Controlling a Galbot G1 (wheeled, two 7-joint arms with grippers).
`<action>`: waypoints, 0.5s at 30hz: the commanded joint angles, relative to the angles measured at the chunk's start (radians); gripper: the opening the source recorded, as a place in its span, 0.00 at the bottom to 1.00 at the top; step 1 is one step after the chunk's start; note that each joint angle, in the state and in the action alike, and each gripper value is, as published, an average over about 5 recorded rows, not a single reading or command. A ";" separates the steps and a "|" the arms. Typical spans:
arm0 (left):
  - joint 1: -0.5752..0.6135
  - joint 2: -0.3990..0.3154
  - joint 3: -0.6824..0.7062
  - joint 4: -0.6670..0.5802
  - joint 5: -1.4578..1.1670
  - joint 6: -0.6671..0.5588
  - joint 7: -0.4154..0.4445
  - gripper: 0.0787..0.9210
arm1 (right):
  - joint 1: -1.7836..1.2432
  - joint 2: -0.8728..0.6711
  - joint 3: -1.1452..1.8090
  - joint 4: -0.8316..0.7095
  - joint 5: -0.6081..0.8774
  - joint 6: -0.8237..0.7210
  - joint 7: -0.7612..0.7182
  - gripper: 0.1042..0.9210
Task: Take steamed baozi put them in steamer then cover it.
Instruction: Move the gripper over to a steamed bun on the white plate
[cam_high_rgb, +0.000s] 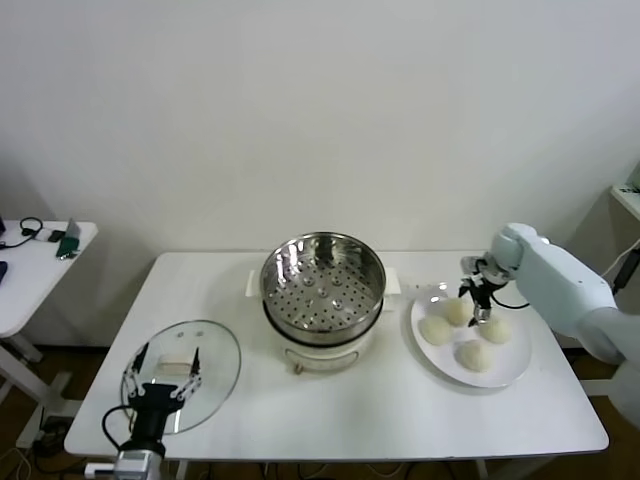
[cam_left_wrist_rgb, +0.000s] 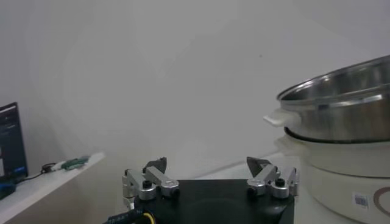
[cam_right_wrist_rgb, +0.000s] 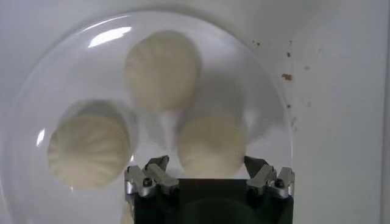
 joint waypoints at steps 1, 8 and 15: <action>-0.003 0.000 0.000 0.003 0.012 -0.001 -0.002 0.88 | -0.001 0.034 0.010 -0.044 -0.016 0.008 -0.002 0.88; -0.008 -0.001 -0.001 0.007 0.009 0.002 -0.006 0.88 | -0.001 0.037 0.015 -0.054 -0.030 0.019 -0.012 0.87; -0.006 -0.002 0.001 0.010 0.008 0.007 -0.021 0.88 | 0.001 0.039 0.032 -0.068 -0.044 0.034 -0.015 0.77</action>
